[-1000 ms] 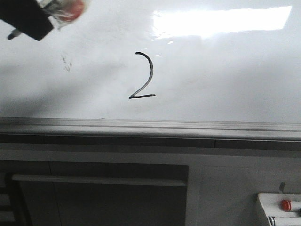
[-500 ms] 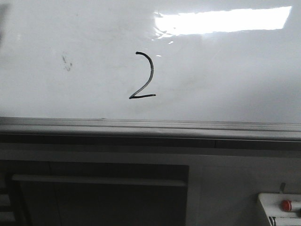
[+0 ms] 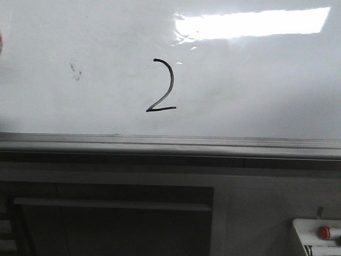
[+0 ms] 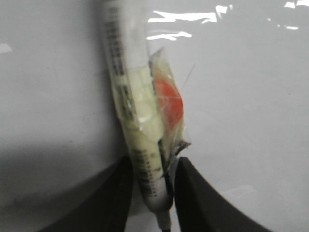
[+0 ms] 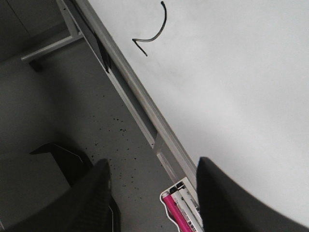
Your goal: Write number 2 on whiteboard
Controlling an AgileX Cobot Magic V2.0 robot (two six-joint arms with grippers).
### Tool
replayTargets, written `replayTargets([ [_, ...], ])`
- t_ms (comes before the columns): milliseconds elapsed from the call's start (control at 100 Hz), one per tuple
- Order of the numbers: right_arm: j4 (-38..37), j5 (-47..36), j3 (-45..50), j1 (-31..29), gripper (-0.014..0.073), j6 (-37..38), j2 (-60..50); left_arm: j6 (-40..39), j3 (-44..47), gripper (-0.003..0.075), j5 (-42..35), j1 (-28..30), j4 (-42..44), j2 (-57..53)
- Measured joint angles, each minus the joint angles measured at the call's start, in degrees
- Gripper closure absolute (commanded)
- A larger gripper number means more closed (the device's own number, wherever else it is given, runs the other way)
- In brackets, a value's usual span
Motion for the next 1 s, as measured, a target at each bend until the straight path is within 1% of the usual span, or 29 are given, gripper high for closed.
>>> replayTargets([
  [30,0.0,-0.49,0.0,-0.08,0.023,0.76,0.0,0.0,0.0,0.0321,0.0,0.0,0.0,-0.26],
  [60,0.0,-0.95,0.0,-0.13,0.023,2.12,0.0,0.0,0.0,0.0309,0.05,0.0,0.0,-0.53],
  [150,-2.71,-2.81,0.0,-0.22,0.023,7.01,-0.13,0.0,0.0,0.0308,1.16,0.1,0.57,-1.73],
  [230,-7.66,-3.88,0.04,-0.22,0.023,14.78,-0.7,0.0,-0.3,0.0309,4.26,0.66,1.58,-3.51],
  [280,-11.36,-4.15,0.04,-0.22,0.023,20.0,-1.28,0.0,-1.33,0.0309,7.63,1.45,1.96,-4.84],
  [350,-14.67,-4.63,0.26,-0.28,0.023,27.04,-2.62,0.0,-3.17,0.0309,13.15,3.01,2.37,-6.93],
  [410,-16.05,-5.33,1.05,-0.36,0.0232,32.45,-4.22,-0.38,-4.87,0.0309,19.0,4.42,2.88,-8.86],
  [470,-16.44,-6.91,2.59,-0.36,0.0232,36.32,-6.64,-1.81,-6.97,0.0309,24.67,5.94,4.47,-10.69],
  [550,-16.67,-9.71,6.47,-0.36,0.0232,40.6,-10.13,-6.58,-9.21,0.0309,33.07,7.37,10.51,-13.12],
  [630,-16.91,-13.2,11.0,-0.36,0.0242,42.99,-14.28,-11.03,-9.66,0.0309,37.07,7.89,16.23,-15.52],
  [650,-16.91,-14.02,12.21,-0.36,0.0253,43.49,-15.3,-12.51,-9.66,0.0309,38.01,7.94,17.85,-16.63],
  [720,-17.77,-16.11,15.89,-0.36,0.0313,45.33,-18.43,-14.4,-8.62,0.0309,38.24,7.98,19.62,-19.52],
  [880,-22.0,-18.15,22.19,-0.36,0.0497,48.36,-24.49,-15.67,-0.54,0.0316,32.34,6.85,20.16,-28.54],
  [960,-23.05,-18.27,24.3,-0.36,0.0583,49.11,-27.77,-15.89,4.32,0.037,29.29,5.75,20.26,-32.96],
  [1000,-23.17,-18.27,25.23,-0.36,0.0628,49.11,-29.4,-16.02,5.98,0.0421,28.09,5.13,20.26,-34.68],
])
